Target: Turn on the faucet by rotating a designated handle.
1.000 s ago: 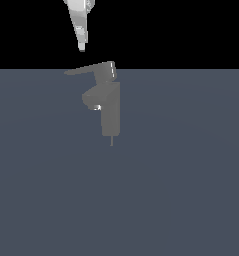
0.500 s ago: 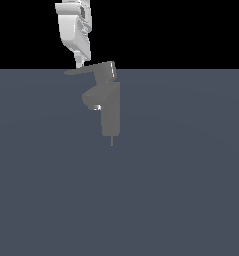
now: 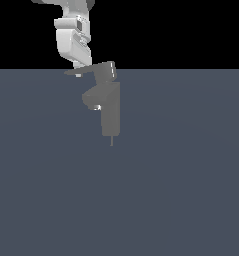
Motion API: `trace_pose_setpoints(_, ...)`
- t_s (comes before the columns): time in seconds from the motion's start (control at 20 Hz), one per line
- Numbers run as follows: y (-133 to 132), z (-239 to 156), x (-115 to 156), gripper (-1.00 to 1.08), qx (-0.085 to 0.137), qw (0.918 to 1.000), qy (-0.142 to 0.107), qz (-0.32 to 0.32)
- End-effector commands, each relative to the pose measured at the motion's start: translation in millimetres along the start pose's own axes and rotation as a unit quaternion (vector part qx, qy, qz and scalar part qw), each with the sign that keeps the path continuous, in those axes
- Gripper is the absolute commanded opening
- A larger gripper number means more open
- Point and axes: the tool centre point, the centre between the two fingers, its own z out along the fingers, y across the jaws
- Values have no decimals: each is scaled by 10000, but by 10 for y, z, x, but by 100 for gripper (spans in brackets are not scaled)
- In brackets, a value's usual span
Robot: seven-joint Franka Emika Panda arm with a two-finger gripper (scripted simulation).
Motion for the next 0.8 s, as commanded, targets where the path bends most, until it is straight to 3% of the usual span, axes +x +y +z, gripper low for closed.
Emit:
trace_pose_setpoints(0.0, -15, 17, -9, -100, 0, 10000, -1, 48)
trace_pose_setpoints(0.75, 213, 21, -18, -100, -3, 10000, 0, 47)
